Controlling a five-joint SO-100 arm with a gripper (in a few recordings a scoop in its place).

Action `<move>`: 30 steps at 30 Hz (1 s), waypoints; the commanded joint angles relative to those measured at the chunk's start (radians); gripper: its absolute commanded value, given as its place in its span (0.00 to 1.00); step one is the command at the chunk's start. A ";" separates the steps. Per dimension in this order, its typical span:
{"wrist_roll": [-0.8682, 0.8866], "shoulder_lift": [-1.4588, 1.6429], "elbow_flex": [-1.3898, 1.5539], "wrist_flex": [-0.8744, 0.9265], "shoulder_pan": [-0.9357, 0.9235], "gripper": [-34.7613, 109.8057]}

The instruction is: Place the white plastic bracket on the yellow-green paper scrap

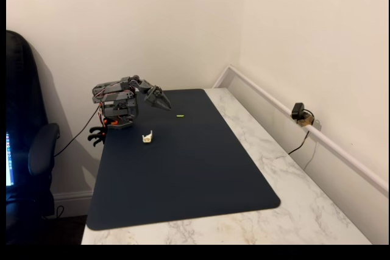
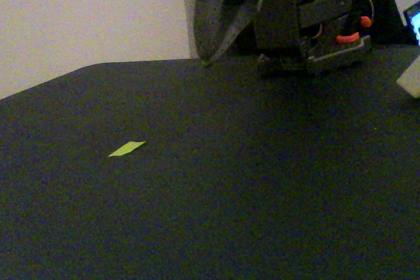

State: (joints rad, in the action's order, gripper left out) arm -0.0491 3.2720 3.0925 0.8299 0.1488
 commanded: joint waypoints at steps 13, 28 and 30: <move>-0.064 0.032 0.011 -0.037 -0.005 0.24; 0.302 0.012 -0.354 0.224 0.067 0.24; 0.313 -0.084 -0.440 0.230 0.066 0.24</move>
State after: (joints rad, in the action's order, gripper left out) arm 0.2362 3.2536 2.8210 1.0293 0.1917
